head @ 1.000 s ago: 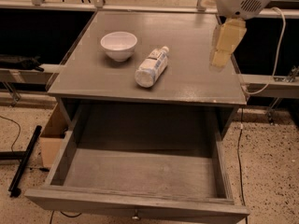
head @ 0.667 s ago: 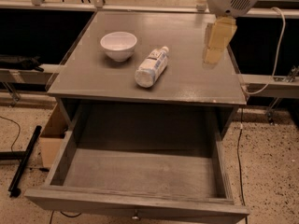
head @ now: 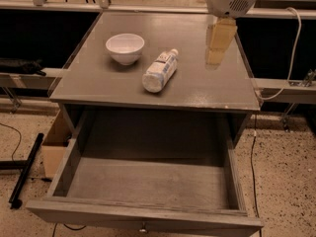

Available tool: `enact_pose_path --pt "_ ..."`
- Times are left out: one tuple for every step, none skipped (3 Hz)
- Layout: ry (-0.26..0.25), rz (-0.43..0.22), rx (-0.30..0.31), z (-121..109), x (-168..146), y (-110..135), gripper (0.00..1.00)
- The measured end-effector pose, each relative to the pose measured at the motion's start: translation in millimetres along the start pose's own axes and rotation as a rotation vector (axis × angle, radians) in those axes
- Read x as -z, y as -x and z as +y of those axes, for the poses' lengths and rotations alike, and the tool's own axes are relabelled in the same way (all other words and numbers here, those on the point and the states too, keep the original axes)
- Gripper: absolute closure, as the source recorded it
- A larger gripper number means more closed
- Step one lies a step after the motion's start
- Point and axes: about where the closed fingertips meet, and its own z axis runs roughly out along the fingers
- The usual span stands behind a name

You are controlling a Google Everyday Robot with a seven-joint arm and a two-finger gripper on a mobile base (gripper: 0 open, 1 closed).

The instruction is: Place blue plastic bottle into top drawer

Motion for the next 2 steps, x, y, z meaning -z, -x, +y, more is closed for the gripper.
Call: enact_pose_path --pt "-0.026 0.037 -0.034 -17.4 -4.4 -9.9 0.0" --pt "-0.04 0.084 0.004 -59.4 -26.6 0.0 0.0"
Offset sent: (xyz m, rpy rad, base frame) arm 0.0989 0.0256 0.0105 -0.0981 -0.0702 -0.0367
